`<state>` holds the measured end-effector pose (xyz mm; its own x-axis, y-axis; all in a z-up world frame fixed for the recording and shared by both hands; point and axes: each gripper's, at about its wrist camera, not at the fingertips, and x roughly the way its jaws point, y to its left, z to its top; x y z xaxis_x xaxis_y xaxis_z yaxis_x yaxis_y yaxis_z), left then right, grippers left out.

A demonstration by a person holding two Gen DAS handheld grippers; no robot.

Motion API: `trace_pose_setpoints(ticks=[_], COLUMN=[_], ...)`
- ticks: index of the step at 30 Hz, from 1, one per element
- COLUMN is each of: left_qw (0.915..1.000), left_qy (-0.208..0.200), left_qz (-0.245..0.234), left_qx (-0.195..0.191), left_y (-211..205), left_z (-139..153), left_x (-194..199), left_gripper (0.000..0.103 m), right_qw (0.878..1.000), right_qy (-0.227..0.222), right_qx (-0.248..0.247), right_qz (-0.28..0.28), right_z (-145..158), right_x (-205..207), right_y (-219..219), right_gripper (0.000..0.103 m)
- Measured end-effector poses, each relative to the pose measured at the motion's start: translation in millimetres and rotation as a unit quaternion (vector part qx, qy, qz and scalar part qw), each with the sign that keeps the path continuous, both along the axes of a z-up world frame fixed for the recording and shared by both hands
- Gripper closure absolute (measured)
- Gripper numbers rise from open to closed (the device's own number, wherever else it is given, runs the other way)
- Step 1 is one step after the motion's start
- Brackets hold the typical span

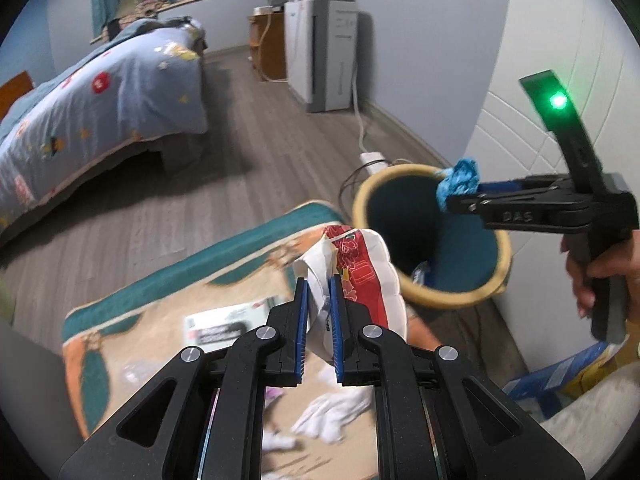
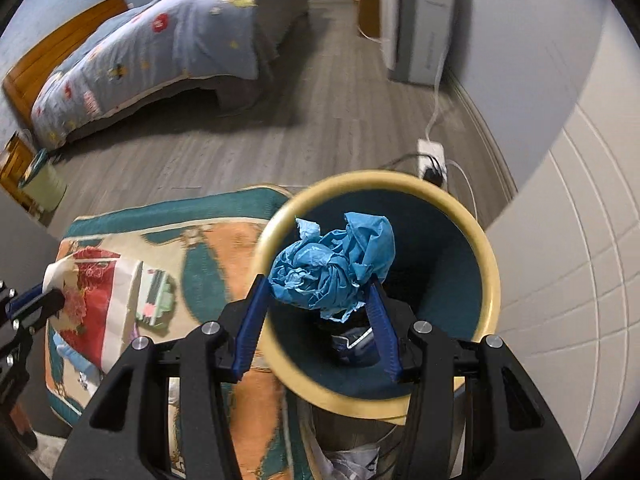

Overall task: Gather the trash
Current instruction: 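Move the blue glove over the bin and open the right gripper, then lower the paper cup into the bin and open the left gripper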

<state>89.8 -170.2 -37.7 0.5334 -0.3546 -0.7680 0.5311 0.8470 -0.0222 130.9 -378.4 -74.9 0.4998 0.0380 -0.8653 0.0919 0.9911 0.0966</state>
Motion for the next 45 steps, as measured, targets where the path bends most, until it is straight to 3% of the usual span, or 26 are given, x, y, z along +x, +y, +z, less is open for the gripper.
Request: trace_pose_setpoints(ticks=[15, 22, 29, 32, 34, 36, 42, 45], left_qw=[0.9960, 0.9975, 0.9977, 0.9982, 0.9985, 0.9987, 0.9994, 0.9996], left_qy=[0.049, 0.045, 0.033, 0.037, 0.037, 0.036, 0.014, 0.007], left_qz=[-0.074, -0.055, -0.053, -0.043, -0.037, -0.032, -0.011, 0.008], left_qx=[0.012, 0.003, 0.028, 0.021, 0.019, 0.018, 0.030, 0.027], left_y=[-106, -120, -123, -117, -113, -111, -100, -89], left_z=[-42, -54, -68, -71, -73, -73, -70, -65], left_x=[9, 32, 39, 42, 43, 43, 41, 41], left_gripper=[0.091, 0.091, 0.089, 0.078, 0.063, 0.055, 0.015, 0.009], right_qw=[0.992, 0.988, 0.990, 0.990, 0.990, 0.990, 0.992, 0.992], right_qy=[0.046, 0.044, 0.044, 0.039, 0.036, 0.035, 0.022, 0.023], right_qx=[0.047, 0.067, 0.065, 0.070, 0.071, 0.071, 0.062, 0.056], right_qz=[-0.110, -0.133, -0.121, -0.120, -0.119, -0.116, -0.110, -0.114], right_z=[-42, -44, -45, -44, -43, -43, -38, -37], right_x=[0, -2, 2, 2, 3, 4, 5, 5], right_y=[-76, -85, -79, -78, -77, -76, -72, -71], right_gripper=[0.054, 0.054, 0.053, 0.053, 0.052, 0.050, 0.027, 0.019])
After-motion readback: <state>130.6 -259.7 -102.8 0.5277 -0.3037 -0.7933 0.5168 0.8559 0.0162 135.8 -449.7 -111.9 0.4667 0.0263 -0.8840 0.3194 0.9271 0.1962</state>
